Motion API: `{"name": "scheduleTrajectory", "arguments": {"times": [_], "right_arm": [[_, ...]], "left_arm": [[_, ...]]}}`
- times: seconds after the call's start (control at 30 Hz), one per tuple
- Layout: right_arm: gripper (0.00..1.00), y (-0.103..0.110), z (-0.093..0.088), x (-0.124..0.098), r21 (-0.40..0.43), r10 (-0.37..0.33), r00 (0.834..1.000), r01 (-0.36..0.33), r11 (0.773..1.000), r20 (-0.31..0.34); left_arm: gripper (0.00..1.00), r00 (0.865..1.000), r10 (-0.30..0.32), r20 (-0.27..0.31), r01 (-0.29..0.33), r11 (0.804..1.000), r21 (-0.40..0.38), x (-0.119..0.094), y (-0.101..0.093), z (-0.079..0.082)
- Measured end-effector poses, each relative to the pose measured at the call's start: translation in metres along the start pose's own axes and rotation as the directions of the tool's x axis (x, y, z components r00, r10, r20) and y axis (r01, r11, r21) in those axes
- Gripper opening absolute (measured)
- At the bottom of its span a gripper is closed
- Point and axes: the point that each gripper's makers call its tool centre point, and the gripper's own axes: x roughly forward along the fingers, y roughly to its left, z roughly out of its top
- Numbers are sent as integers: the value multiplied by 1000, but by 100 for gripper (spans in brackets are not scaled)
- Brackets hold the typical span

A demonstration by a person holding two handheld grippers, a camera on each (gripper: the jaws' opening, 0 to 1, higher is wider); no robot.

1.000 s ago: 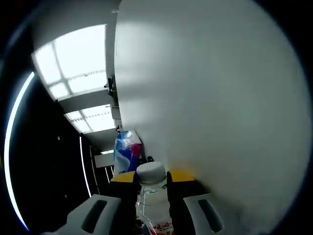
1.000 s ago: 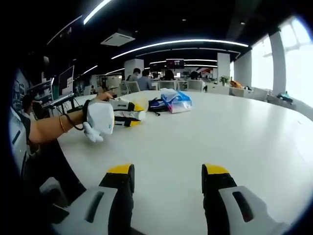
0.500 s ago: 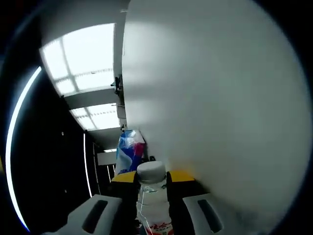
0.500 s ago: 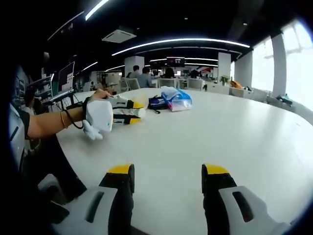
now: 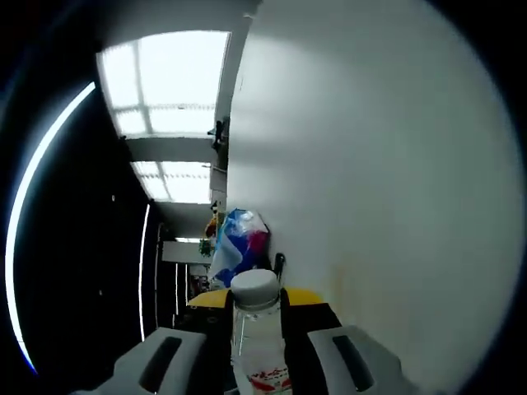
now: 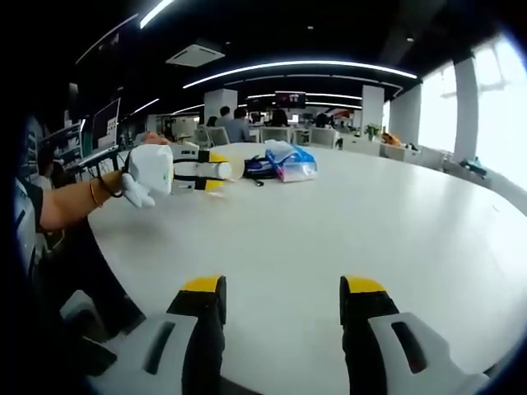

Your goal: Arrange the tabletop items into an orderly group along one side of the table until the central work area is clear of visible clutter.

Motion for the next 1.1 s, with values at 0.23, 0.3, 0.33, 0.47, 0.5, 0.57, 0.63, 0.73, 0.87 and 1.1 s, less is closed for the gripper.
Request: {"name": "scheduleTrajectory", "arguments": {"times": [0.23,0.3,0.33,0.47,0.5,0.57,0.63,0.73,0.87,1.1], "right_arm": [[53,4,3,4,-10,10,1000,-10,1000,1],[53,5,3,4,-12,13,1000,-13,1000,0],[53,5,3,4,-11,14,1000,-14,1000,0],[53,8,5,4,-15,19,1000,-19,1000,6],[53,8,6,4,-17,20,1000,-20,1000,7],[53,8,7,4,-16,19,1000,-19,1000,9],[53,7,7,5,-12,15,1000,-15,1000,7],[53,7,8,6,-7,13,1000,-13,1000,8],[53,9,9,8,-13,18,1000,-17,1000,7],[53,13,12,10,-23,25,1000,-25,999,4]], "left_arm": [[21,1000,8,-3,-9,997,-78,-11,15,-9],[21,1000,11,-4,-11,996,-93,-13,19,-11],[21,1000,13,-6,-14,995,-103,-14,21,-12],[21,1000,17,-19,-20,983,-183,-18,33,-20],[21,1000,21,-23,-25,977,-211,-19,35,-22],[21,999,31,-26,-36,963,-267,-23,45,-28],[21,998,41,-42,-53,935,-352,-28,59,-40],[21,997,50,-60,-71,902,-425,-34,74,-55],[21,996,59,-71,-86,877,-474,-38,84,-70],[22,995,54,-87,-94,812,-576,-41,93,-88]]}}
